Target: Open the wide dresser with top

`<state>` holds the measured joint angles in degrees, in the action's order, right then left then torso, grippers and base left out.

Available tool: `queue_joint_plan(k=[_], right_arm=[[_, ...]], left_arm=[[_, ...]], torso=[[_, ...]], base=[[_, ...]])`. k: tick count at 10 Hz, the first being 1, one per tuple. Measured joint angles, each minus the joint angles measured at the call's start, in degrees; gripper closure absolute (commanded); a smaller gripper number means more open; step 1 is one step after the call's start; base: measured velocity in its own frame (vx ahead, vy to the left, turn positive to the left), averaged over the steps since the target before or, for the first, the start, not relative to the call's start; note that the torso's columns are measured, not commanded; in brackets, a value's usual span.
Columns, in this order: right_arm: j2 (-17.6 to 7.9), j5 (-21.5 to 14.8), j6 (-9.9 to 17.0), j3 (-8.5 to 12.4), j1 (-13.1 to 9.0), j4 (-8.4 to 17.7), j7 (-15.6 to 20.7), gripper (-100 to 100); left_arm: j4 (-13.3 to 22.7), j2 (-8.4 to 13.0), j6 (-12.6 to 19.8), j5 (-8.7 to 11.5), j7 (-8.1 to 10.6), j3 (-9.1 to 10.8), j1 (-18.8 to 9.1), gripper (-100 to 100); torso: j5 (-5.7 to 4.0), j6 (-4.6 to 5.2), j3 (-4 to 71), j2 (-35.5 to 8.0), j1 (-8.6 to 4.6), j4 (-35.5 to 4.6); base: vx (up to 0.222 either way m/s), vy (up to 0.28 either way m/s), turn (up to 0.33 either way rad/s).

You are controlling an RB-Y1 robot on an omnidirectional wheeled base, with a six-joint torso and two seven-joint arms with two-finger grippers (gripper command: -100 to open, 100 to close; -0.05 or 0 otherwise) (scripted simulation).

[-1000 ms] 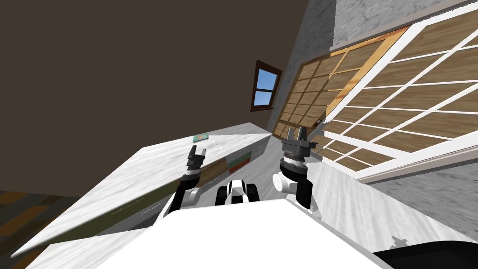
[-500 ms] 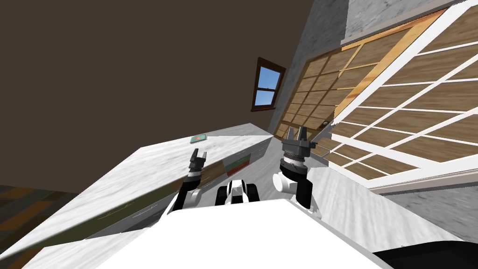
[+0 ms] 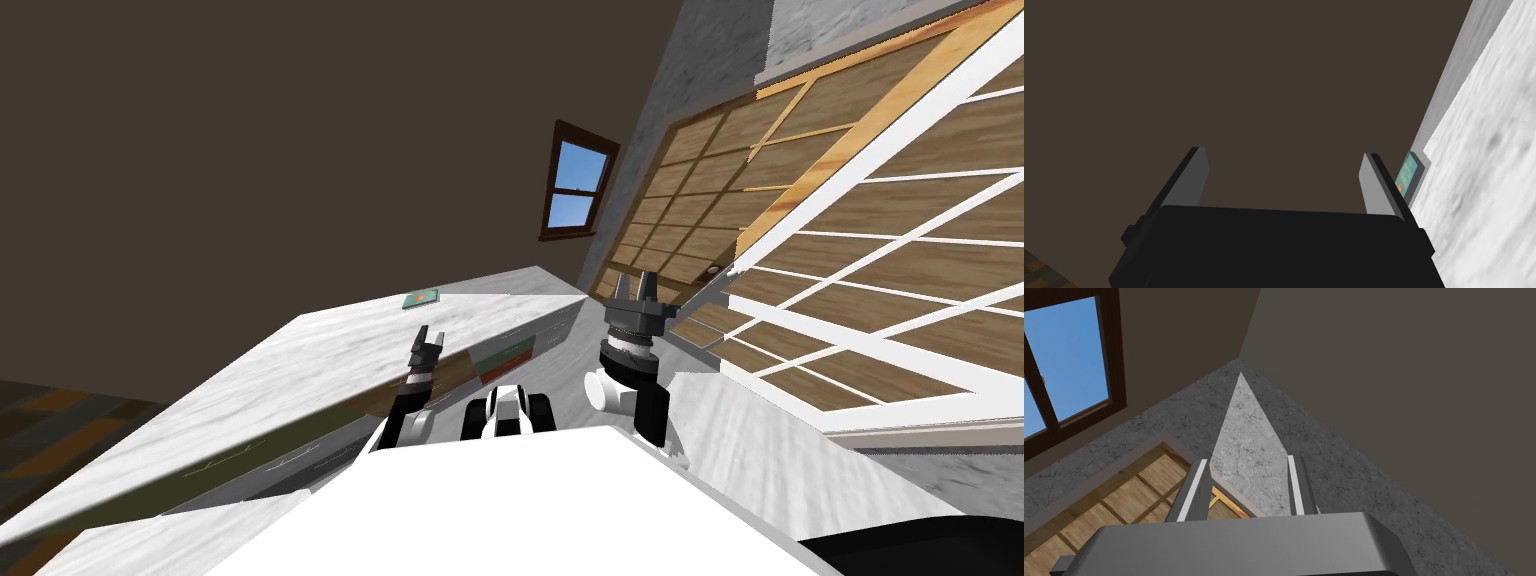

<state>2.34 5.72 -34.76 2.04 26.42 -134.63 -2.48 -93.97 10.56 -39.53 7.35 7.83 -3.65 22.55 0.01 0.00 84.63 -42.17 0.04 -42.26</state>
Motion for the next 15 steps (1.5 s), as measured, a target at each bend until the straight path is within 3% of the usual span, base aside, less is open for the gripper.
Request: queue_joint_plan(k=[15], right_arm=[[0.0, 0.0, 0.0, 0.0, 0.0, 0.0, 0.0, 0]], left_arm=[[22.5, -0.1, -9.4, 1.2, 0.23, -0.27, -3.5, -100]], torso=[[0.01, 0.01, -0.1, -0.2, 0.03, 0.0]], base=[[0.068, -0.107, 0.067]])
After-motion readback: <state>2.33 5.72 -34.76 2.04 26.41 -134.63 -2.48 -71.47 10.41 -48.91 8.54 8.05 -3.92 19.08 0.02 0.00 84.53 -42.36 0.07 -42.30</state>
